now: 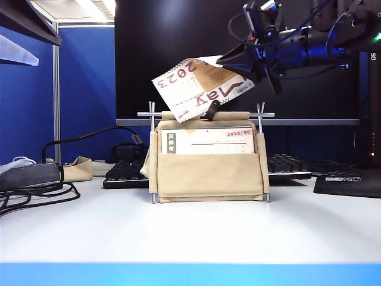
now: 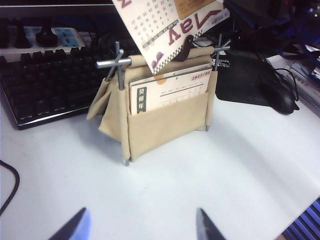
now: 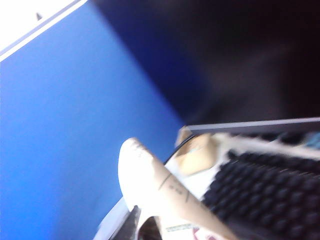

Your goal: Turn one page of the calendar.

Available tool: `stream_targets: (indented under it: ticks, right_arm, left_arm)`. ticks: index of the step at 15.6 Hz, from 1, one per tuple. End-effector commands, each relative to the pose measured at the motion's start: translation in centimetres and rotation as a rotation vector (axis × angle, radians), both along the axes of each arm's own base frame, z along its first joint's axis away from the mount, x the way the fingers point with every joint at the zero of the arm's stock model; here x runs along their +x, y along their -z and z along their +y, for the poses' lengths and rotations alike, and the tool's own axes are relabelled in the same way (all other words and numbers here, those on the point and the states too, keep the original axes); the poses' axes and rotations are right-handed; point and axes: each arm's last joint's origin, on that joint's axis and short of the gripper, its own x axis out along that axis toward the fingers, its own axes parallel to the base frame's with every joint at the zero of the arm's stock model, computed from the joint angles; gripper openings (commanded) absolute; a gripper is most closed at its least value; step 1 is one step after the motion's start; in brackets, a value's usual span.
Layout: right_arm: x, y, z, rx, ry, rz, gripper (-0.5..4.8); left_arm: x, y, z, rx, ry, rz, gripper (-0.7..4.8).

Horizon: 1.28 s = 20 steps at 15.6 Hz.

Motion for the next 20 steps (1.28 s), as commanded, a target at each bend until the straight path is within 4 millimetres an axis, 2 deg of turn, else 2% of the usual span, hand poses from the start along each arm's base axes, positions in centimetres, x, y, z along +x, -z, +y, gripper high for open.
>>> stream_targets:
  ticks: [1,3,5,6,7,8,9,12,14,16,19,20]
  right_arm:
    - [0.2,-0.5,-0.3,0.022,0.116,-0.014,-0.06]
    - [0.3,-0.2,-0.3,0.017,0.153,0.012,-0.04]
    - [0.4,0.6,-0.4,-0.012,0.192,0.088,0.68]
    - [0.5,0.7,-0.4,-0.021,0.204,0.098,0.72]
    - [0.5,0.8,-0.4,-0.024,0.211,0.097,1.00]
    - [0.5,0.7,-0.4,-0.022,0.215,0.094,1.51]
    - [0.5,0.7,-0.5,-0.021,0.224,0.092,1.59]
    - [0.6,0.7,-0.7,-0.021,0.274,0.089,1.59]
    - [0.9,0.6,-1.6,-0.020,0.303,0.086,1.59]
    - [0.8,0.3,-2.1,-0.041,0.269,0.057,1.58]
    - [-0.7,-1.2,-1.4,-0.195,0.211,-0.060,1.42]
    - [-1.5,-1.9,-1.3,-0.266,0.210,-0.089,1.27]
  left_arm:
    - [0.0,-0.1,0.0,-0.003,0.014,-0.010,2.78]
    - [0.0,-0.1,0.0,-0.005,0.021,-0.009,2.78]
    - [-0.1,-0.1,-0.1,-0.007,0.031,-0.001,2.78]
    - [-0.1,0.0,-0.1,-0.005,0.032,0.005,2.78]
    - [-0.1,0.0,-0.1,-0.004,0.032,0.007,2.78]
    - [-0.1,0.0,-0.1,-0.005,0.035,0.008,2.78]
    - [-0.1,0.0,-0.1,-0.010,0.052,0.009,2.78]
    - [-0.2,0.0,-0.1,-0.010,0.054,0.013,2.78]
    - [-0.2,0.2,-0.1,-0.006,0.056,0.032,2.78]
    - [-0.3,0.3,-0.1,-0.001,0.056,0.047,2.78]
    - [-0.3,0.3,-0.1,0.000,0.053,0.048,2.69]
    - [-0.3,0.3,-0.1,0.000,0.054,0.048,2.30]
